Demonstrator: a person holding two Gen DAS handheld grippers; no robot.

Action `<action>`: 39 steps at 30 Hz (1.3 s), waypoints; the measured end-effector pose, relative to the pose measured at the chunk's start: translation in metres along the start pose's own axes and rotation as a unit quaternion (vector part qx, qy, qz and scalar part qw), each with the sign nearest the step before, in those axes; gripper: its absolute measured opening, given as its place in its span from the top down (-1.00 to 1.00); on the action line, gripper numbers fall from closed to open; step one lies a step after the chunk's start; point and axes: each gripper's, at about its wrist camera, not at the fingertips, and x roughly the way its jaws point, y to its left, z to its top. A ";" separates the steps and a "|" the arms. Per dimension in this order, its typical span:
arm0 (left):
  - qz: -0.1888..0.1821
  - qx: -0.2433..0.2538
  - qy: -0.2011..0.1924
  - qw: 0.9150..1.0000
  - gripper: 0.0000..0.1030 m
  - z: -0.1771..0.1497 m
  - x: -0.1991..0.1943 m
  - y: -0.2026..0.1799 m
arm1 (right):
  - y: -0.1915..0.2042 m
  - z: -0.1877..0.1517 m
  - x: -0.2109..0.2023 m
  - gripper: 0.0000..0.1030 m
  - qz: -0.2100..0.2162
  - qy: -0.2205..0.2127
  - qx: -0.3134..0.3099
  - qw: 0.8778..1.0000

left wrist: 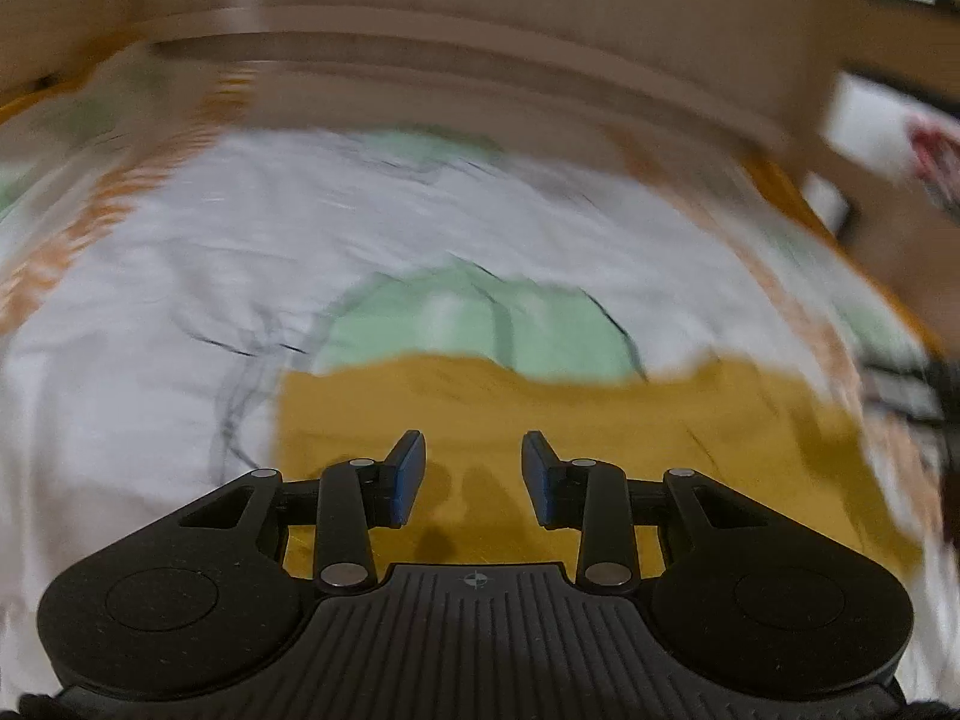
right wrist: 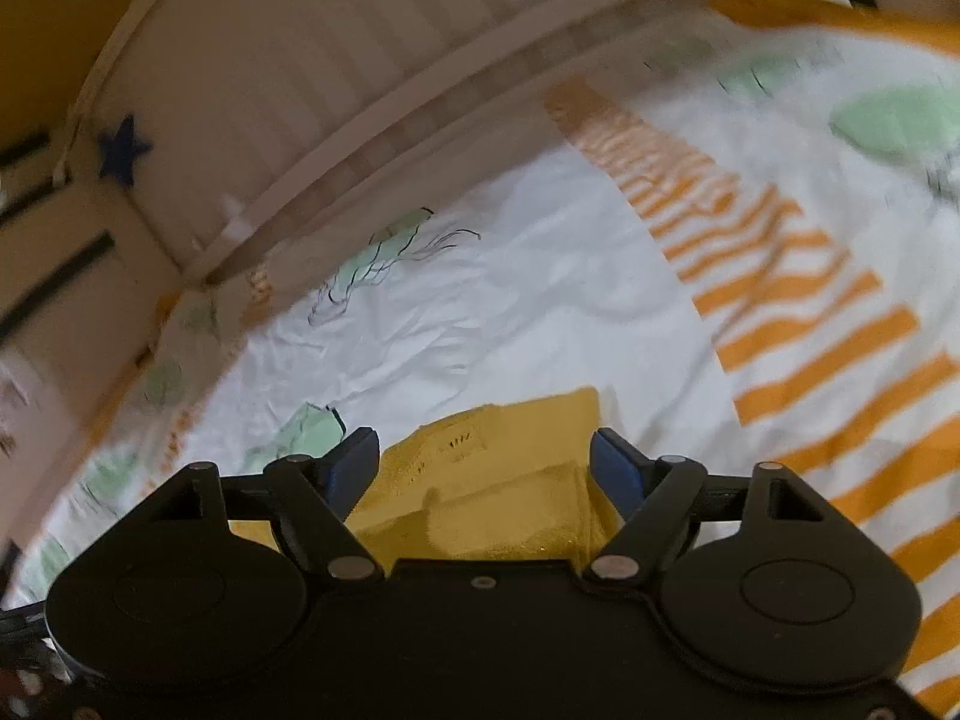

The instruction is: Fold small clothes

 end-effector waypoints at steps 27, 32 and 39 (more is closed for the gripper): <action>-0.012 -0.004 0.068 0.998 0.34 -0.014 0.043 0.015 | 0.107 -0.077 0.031 -0.54 0.052 0.160 -0.316 0.934; -0.012 -0.006 0.070 0.997 0.34 -0.011 0.049 0.019 | 0.111 -0.083 0.043 -0.57 0.019 0.161 -0.321 0.933; -0.001 -0.043 0.065 0.997 0.34 0.004 0.055 0.041 | 0.114 -0.060 0.073 -0.58 -0.012 0.158 -0.283 0.946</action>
